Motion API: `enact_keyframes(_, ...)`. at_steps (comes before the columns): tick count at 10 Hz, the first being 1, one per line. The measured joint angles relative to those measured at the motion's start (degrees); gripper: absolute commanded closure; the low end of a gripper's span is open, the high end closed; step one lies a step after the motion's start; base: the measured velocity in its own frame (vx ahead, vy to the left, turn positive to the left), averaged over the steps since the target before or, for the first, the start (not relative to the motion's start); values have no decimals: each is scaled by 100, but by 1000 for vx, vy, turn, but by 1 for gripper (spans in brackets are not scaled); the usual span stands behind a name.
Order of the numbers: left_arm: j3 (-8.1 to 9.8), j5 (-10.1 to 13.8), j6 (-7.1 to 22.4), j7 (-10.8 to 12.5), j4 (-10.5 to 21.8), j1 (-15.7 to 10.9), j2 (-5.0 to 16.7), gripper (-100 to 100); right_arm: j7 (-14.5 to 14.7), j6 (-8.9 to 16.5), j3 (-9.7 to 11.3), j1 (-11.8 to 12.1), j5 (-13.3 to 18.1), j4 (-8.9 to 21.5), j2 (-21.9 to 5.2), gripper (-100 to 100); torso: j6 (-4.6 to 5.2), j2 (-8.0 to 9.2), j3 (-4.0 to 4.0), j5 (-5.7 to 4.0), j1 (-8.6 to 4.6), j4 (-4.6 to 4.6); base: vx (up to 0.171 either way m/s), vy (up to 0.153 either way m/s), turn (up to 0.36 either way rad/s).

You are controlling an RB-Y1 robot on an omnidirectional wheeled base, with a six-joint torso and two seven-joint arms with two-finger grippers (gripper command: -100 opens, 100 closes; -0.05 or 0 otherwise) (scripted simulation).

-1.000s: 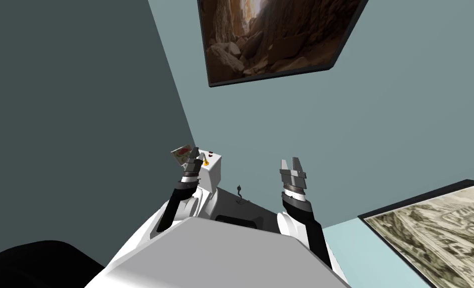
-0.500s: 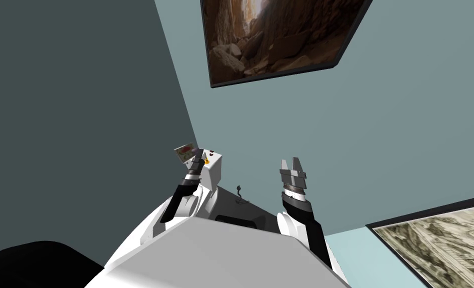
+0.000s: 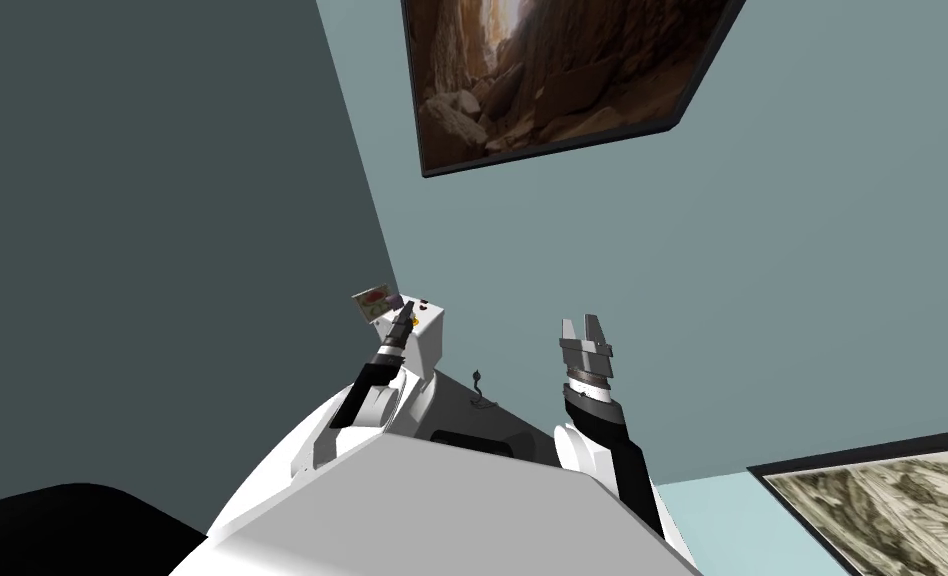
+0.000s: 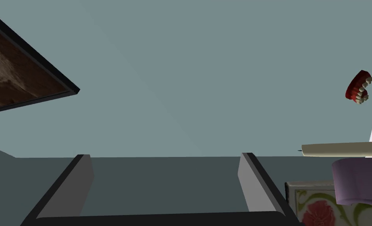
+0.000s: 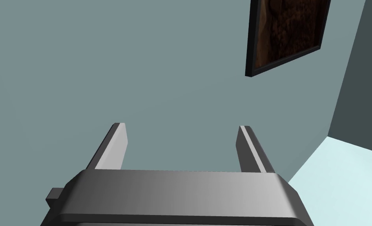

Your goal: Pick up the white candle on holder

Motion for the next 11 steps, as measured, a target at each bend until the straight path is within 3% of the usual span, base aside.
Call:
enact_keyframes(7, 217, 425, 1111, -429, 501, -505, 362, -100, 0, 0, 0, 0, 0, 0, 0, 0, 0, -1, 0, 0, 0, 0, -1, -58, 61)
enact_keyframes(11, 269, 569, 1683, -660, 704, -710, 458, -100, 0, 0, 0, 0, 0, 0, 0, 0, 0, -5, -3, 0, 2, -1, 8, -49, 51)
